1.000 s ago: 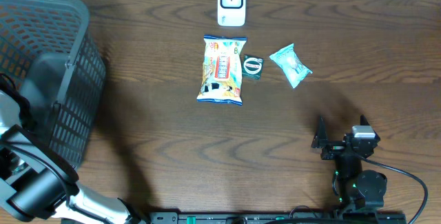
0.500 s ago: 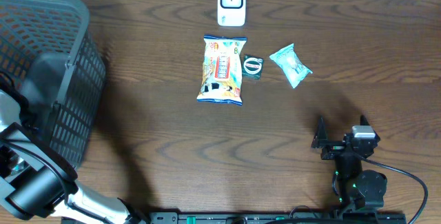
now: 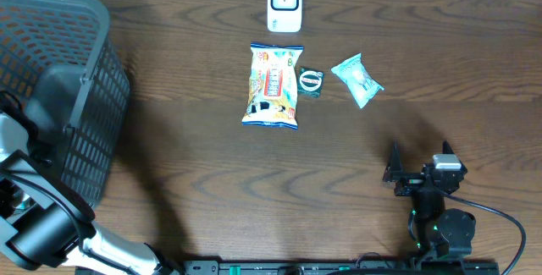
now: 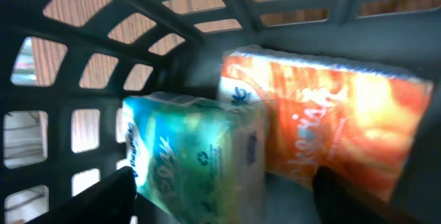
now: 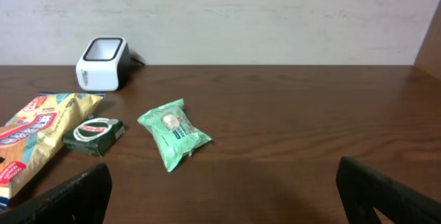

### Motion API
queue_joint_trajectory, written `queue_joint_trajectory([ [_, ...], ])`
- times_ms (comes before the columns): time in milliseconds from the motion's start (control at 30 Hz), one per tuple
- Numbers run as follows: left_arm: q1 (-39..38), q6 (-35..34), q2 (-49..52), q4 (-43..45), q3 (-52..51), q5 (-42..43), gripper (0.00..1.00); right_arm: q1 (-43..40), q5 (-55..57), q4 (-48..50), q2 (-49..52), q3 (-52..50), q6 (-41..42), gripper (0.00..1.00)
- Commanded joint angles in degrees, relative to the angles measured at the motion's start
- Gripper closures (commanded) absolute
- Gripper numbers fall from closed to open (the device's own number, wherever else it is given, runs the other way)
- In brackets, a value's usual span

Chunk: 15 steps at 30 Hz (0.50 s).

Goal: Scan the item barcode
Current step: 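Move the left gripper back down into the grey basket, then grasp the teal Kleenex tissue pack with the left gripper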

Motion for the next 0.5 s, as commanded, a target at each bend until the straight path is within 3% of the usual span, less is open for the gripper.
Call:
queue_joint_trajectory([
  [0, 1.4, 0.4, 0.7, -0.7, -0.9, -2.3, 0.26, -0.5, -0.1, -0.2, -0.1, -0.1, 0.6, 0.01],
  [100, 2.3, 0.4, 0.7, -1.2, -0.9, -2.3, 0.46, -0.5, -0.1, -0.2, -0.1, -0.1, 0.6, 0.01],
  [300, 3.5, 0.4, 0.7, -2.4, -0.9, -2.2, 0.72, -0.5, -0.1, -0.2, -0.1, -0.1, 0.6, 0.01],
  [400, 3.5, 0.4, 0.6, -2.6, -0.9, -2.2, 0.8, -0.5, -0.1, -0.2, -0.1, -0.1, 0.6, 0.01],
  [467, 3.5, 0.4, 0.0, -3.3, -0.8, -2.3, 0.92, -0.5, -0.1, -0.2, -0.1, -0.1, 0.6, 0.01],
])
